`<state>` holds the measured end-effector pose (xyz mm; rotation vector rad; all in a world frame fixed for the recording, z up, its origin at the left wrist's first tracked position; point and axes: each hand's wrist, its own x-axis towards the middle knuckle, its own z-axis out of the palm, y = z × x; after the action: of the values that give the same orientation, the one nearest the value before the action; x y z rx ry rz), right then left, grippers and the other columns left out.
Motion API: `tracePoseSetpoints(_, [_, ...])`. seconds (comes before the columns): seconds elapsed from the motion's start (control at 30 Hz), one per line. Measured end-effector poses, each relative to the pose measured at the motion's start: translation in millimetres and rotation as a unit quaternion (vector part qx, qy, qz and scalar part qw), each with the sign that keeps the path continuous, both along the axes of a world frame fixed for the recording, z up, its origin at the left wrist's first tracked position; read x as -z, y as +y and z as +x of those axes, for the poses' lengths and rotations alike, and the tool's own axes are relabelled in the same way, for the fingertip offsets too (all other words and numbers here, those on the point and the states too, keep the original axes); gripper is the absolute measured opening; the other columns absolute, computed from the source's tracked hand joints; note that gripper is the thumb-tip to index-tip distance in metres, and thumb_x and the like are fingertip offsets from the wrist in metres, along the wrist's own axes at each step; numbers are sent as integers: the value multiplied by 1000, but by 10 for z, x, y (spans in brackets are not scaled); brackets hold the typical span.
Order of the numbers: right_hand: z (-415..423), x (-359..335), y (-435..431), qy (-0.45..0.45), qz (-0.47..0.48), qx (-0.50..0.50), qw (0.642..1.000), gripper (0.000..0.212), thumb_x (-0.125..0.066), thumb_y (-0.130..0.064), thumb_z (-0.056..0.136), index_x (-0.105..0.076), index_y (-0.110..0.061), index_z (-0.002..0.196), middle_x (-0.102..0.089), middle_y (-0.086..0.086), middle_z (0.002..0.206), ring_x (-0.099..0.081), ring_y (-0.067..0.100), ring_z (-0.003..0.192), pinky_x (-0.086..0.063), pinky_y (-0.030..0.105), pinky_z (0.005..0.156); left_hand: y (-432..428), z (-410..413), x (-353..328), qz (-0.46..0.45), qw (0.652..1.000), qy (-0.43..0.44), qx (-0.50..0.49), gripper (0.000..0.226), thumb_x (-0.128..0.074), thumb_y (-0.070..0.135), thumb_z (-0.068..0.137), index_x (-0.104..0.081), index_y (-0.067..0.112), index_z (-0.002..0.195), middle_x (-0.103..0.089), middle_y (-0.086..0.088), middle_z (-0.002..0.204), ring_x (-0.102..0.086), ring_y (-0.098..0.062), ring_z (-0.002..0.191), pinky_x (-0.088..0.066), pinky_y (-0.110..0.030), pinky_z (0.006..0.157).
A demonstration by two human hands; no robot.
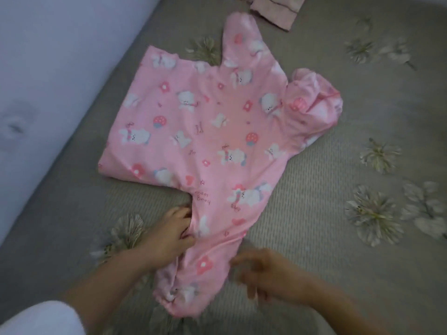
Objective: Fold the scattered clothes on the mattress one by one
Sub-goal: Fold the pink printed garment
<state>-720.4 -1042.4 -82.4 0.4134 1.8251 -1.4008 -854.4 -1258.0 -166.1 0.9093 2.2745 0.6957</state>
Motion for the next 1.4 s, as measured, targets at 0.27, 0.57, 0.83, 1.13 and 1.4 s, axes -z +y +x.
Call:
tracePoseSetpoints(0.27, [-345, -7, 264, 255, 517, -169, 800, 77, -57, -18, 83, -20, -20, 150, -8, 6, 159, -1, 28, 147, -3, 46, 115, -1355, 411, -230, -160, 952, 258, 44, 43, -41, 37, 64, -73, 19, 86, -66, -1, 99, -58, -19, 92, -56, -36, 69])
tracePoseSetpoints(0.57, [-224, 314, 133, 208, 557, -238, 768, 33, -50, -36, 92, -51, -25, 122, -61, 2, 120, -56, 28, 112, -31, 40, 94, -1224, 910, -306, -170, 951, 213, -142, 82, -47, 49, 69, -27, 24, 145, -36, -13, 146, -41, -37, 127, -32, -52, 102])
tracePoseSetpoints(0.83, [295, -363, 288, 197, 275, -5, 941, 8, -50, -17, 94, -58, -18, 94, -65, -2, 87, -59, 19, 83, -42, 32, 72, -540, 1081, -642, -185, 959, 158, -148, 68, -83, 27, 61, -56, 37, 123, -58, -1, 125, -56, -32, 111, -45, -46, 81])
tracePoseSetpoints(1.13, [167, -1860, 216, 280, 12, 395, 875, 15, -51, -25, 97, -65, -30, 99, -71, -1, 98, -66, 17, 97, -54, 37, 85, 325, 152, -2841, 59, 932, 151, -325, 29, -48, 12, 91, -61, 15, 117, -68, -17, 108, -63, -36, 93, -48, -36, 79])
tracePoseSetpoints(1.4, [731, -2395, 913, 333, -356, 560, 670, 56, -48, -33, 89, -44, -11, 141, -56, 12, 136, -52, 26, 126, -42, 44, 105, 1982, 945, -4161, 398, 892, 134, -168, 61, -48, 12, 79, -41, 31, 137, -58, 4, 120, -57, -14, 107, -44, -26, 94])
